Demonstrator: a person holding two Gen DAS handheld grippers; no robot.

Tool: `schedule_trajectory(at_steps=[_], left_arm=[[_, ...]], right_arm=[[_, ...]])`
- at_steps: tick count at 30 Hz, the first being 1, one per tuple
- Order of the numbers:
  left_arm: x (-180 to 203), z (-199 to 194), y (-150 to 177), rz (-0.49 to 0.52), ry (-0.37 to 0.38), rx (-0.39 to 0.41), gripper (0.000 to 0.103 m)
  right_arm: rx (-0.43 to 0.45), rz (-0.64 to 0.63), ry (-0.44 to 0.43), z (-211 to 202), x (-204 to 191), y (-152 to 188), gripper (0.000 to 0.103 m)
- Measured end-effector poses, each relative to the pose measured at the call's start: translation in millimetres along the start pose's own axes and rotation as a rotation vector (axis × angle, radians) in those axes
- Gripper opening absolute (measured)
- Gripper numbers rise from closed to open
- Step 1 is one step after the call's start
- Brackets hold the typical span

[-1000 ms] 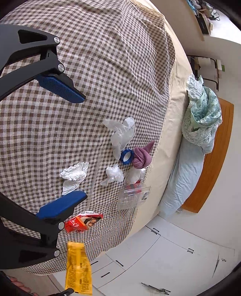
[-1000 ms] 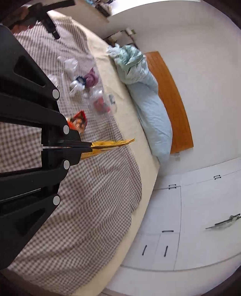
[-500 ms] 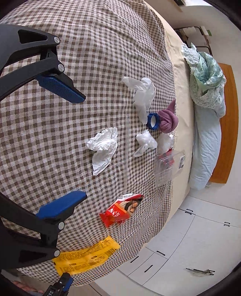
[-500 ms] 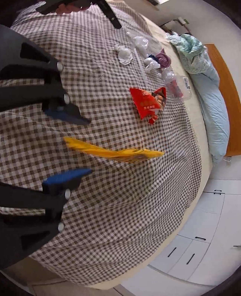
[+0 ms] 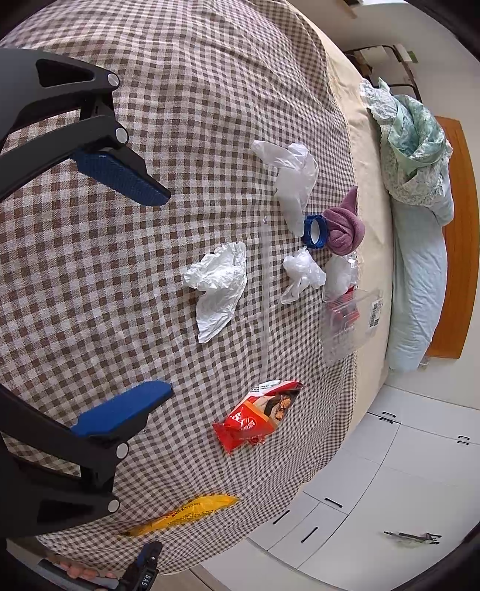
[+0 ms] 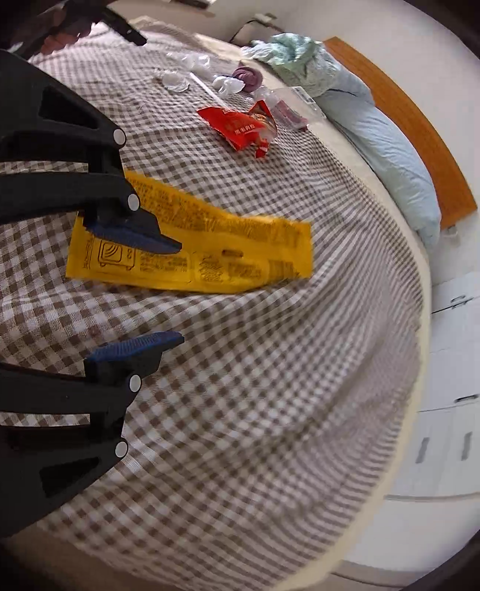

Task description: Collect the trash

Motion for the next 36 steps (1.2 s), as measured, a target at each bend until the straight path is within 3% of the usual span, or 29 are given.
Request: schedule_trajectory(at_steps=[2,3,5,8,10,11,13,15,17,23,26,33,34,36], left_arm=[[5,2,0,0.012,-0.004,-0.003,0.092],[7,2,1,0.017,-0.005,-0.005,0.092],[10,4,1,0.018,-0.004,-0.01,0.092],[14,5,3,0.035,-0.005,-0.017,0.092],[16,5,4,0.047,-0.013,-0.017,0.092],[16,4,4,0.05,-0.015,-0.015,0.092],[16,3,3,0.048,-0.011,-0.012,0.092],[16,3,3,0.048,-0.011,-0.011,0.092],[16,3,4,0.05,-0.015,-0.014,0.092],[16,5,4,0.048,-0.022,-0.019,0.092],[16,5,3,0.038,-0.02,-0.022,0.092],[19,5,3,0.046,-0.02,-0.017,0.092],[19,6,4,0.046,-0.02,-0.022,0.092],[23,7,4,0.057,-0.022,-0.024,0.092]], right_arm=[[-0.036,0.023,-0.091,12,-4,4,0.043],[-0.03,-0.012,-0.084,15,-12,5,0.049],[0.01,-0.141,-0.015,20,-35,11,0.061],[0.048,-0.267,0.108,28,-54,21,0.064],[0.063,-0.222,0.128,23,-47,16,0.036],[0.055,-0.158,0.061,17,-38,11,0.001],[0.053,-0.075,-0.064,9,-30,8,0.001],[0.094,-0.112,-0.093,-3,-39,8,0.001],[0.078,-0.14,-0.115,-2,-50,9,0.001],[-0.007,-0.119,-0.17,32,-66,7,0.006],[-0.038,-0.086,-0.18,55,-76,-1,0.045],[-0.001,0.088,-0.321,62,-55,-5,0.046],[0.006,0.09,-0.33,65,-55,-6,0.045],[-0.009,0.08,-0.281,76,-58,-12,0.007]])
Point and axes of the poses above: each gripper's, at about its wrist camera, not at the fingertips, and z roughly the way its jaws point, x to its right, y to its underside, the point moved 2 cm from there along z, roughly the way its jaws point, and after that the axes turned 2 degrees about z, right-handed, at the moved point
